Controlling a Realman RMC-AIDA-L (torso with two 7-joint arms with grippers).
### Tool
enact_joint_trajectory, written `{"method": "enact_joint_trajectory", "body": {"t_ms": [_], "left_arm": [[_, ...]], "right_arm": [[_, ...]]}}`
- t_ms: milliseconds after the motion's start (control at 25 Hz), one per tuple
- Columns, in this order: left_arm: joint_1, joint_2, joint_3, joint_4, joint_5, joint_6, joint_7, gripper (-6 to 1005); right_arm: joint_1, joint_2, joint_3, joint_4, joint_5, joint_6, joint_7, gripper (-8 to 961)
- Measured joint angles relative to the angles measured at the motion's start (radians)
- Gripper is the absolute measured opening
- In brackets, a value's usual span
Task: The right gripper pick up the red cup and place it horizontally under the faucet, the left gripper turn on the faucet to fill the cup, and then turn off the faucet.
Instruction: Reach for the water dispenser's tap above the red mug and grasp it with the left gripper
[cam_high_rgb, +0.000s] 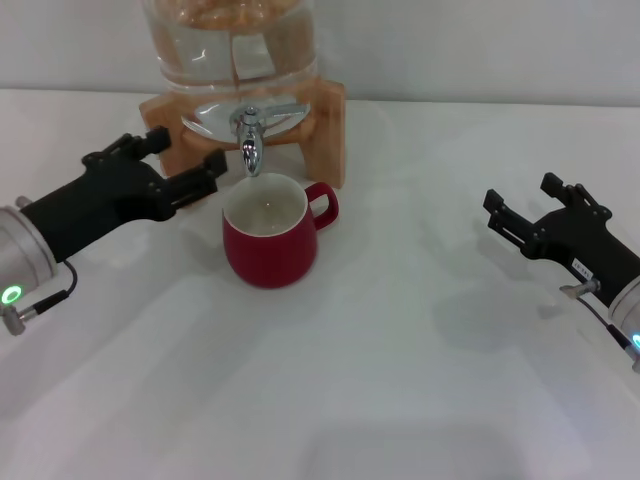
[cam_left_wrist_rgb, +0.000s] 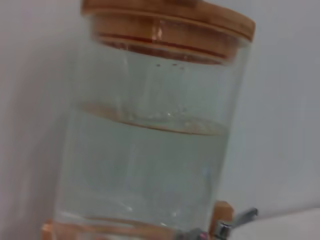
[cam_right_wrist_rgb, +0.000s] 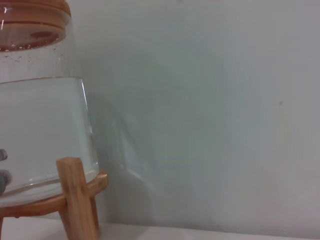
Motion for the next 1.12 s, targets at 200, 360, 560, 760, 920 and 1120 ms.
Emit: {"method": "enact_joint_trajectory", "body": {"t_ms": [200, 360, 560, 760, 920, 1120], "left_arm": [[0.001, 0.000, -0.005, 0.116, 0.175, 0.002, -0.192, 890], [0.001, 0.000, -0.011, 0.224, 0.350, -0.007, -0.378, 890], [-0.005, 0.000, -0.022, 0.377, 0.571, -0.052, -0.581, 890], [-0.029, 0.001, -0.074, 0.529, 0.708, -0.174, -0.722, 890], [-0.082, 0.002, -0.127, 0.605, 0.811, -0.298, -0.807, 890], [-0.164, 0.004, -0.180, 0.616, 0.856, -0.419, -0.814, 890]], "right_arm": [[0.003, 0.000, 0.003, -0.003, 0.002, 0.001, 0.000, 873], [0.003, 0.000, 0.010, -0.005, 0.003, 0.000, 0.000, 873], [0.003, 0.000, 0.012, -0.007, 0.002, -0.004, 0.000, 873], [0.007, -0.001, 0.013, -0.007, 0.002, -0.008, 0.000, 873], [0.016, -0.002, 0.014, -0.008, 0.002, -0.008, 0.000, 873], [0.020, -0.002, 0.014, -0.005, 0.002, -0.006, 0.000, 873]]}}
